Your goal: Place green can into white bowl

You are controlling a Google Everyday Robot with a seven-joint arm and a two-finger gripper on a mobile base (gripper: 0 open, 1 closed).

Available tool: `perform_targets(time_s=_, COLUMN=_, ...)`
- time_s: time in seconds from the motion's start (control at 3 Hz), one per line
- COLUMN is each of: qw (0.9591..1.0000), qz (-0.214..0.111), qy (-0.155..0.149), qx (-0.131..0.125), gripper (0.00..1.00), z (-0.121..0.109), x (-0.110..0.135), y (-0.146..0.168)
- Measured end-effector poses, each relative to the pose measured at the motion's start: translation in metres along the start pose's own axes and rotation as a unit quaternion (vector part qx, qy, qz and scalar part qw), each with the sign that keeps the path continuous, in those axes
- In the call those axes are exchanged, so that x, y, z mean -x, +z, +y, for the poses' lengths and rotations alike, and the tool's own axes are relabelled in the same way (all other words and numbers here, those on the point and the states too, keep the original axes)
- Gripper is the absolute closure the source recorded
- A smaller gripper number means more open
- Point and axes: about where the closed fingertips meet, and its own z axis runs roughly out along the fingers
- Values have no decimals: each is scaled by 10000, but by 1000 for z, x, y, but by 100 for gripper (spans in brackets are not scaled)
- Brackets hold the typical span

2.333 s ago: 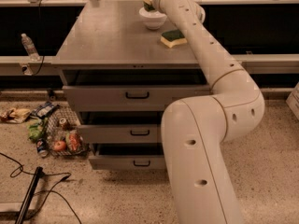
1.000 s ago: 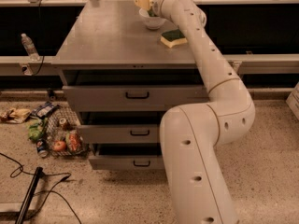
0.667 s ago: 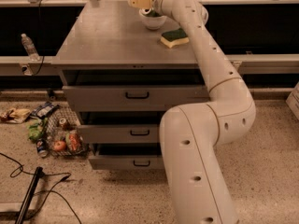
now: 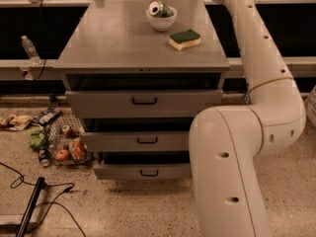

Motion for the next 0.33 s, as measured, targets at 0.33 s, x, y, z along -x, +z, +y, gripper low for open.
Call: perform_targets(time_s=0.33, qw=10000, qz=-10, qy=10, qx=-7, gripper=0, z=1, x=-2, y=3)
